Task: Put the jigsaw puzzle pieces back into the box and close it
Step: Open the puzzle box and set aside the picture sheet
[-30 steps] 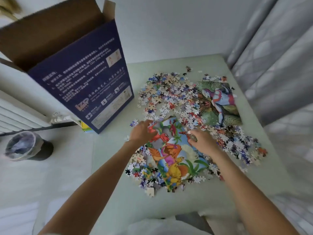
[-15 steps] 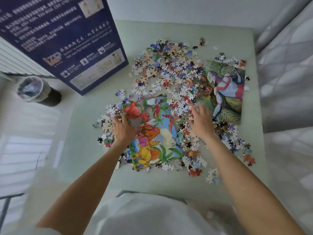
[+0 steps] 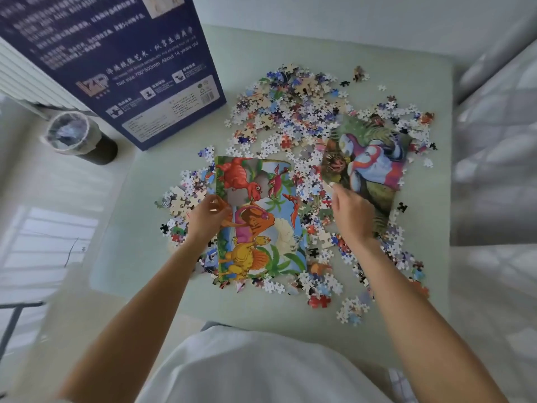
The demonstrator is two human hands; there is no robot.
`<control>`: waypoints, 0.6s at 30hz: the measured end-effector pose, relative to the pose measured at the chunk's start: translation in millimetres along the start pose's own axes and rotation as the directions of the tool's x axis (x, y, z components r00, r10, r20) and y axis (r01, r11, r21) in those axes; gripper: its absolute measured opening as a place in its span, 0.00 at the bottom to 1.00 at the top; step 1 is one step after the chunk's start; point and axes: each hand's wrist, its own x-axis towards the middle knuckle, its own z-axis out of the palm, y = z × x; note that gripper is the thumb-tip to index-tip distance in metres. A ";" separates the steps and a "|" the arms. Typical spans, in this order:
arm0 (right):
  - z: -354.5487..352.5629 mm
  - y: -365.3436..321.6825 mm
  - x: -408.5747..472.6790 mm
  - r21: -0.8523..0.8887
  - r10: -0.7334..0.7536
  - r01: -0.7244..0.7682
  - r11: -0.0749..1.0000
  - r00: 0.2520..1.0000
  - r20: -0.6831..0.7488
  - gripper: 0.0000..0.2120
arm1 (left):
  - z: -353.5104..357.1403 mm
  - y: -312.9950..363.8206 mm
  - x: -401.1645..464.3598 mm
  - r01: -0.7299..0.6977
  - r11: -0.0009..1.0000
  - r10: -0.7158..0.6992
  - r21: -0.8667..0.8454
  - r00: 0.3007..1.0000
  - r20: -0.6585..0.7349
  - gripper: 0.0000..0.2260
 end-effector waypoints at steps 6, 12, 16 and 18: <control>11.8 -67.8 -29.4 0.286 -0.139 0.103 0.953 0.984 0.109 0.06 | -4.7 -2.9 -1.5 0.065 0.967 -0.044 -0.246 0.995 0.088 0.17; 19.0 -79.9 -37.1 0.333 -0.284 0.197 0.922 0.929 0.237 0.05 | -12.0 -12.0 6.9 0.034 0.977 -0.046 -0.209 0.998 -0.052 0.19; 20.9 -93.0 -29.7 0.400 -0.452 0.264 0.878 0.732 0.510 0.22 | -12.6 -10.6 10.5 0.037 0.971 -0.060 -0.237 0.994 -0.090 0.18; 25.1 -90.1 -16.6 0.347 -0.365 0.203 0.916 0.780 0.508 0.31 | -11.9 -8.9 10.6 0.041 0.984 -0.053 -0.172 0.996 -0.066 0.22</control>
